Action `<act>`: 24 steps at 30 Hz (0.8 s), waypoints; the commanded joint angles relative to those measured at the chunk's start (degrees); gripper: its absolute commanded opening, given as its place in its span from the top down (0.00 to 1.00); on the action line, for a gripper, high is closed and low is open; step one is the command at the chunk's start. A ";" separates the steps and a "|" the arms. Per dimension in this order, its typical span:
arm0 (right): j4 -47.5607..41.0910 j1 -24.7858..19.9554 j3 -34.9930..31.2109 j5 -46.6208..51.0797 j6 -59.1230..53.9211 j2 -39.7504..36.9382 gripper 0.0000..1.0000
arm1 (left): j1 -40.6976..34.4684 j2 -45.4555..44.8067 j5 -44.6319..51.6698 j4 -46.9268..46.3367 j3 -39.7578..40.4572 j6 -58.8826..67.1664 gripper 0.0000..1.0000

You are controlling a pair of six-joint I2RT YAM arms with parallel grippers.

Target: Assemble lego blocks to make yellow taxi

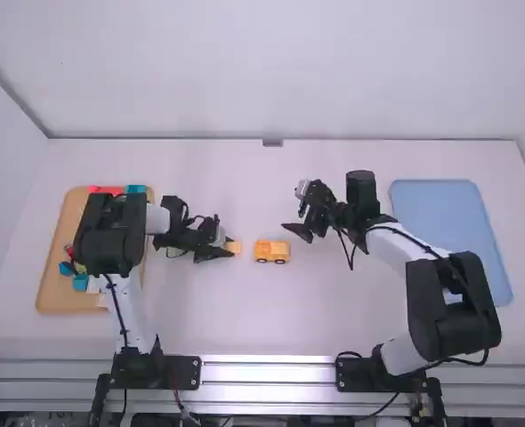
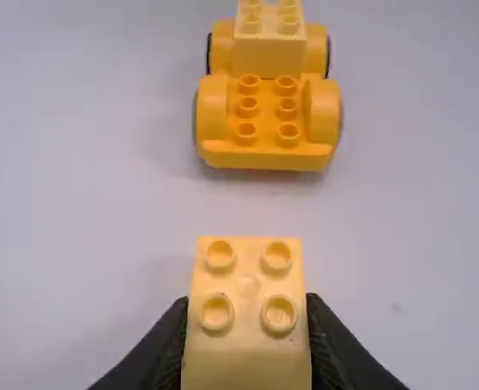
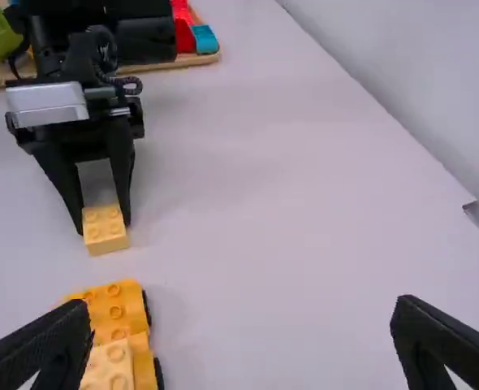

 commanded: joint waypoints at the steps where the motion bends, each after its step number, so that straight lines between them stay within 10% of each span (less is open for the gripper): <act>1: -3.69 0.50 -0.15 -0.37 -4.11 -1.42 0.02 | -0.48 -4.02 3.67 -2.80 -0.87 2.75 0.83; 8: -7.72 1.22 -2.56 -6.01 -15.61 3.37 0.02 | -3.96 -11.54 2.49 -6.45 -0.81 2.93 0.79; 24: 28.28 3.58 -5.20 -14.73 -7.32 30.34 0.02 | -14.51 -11.50 -4.96 16.98 -4.96 -23.91 0.84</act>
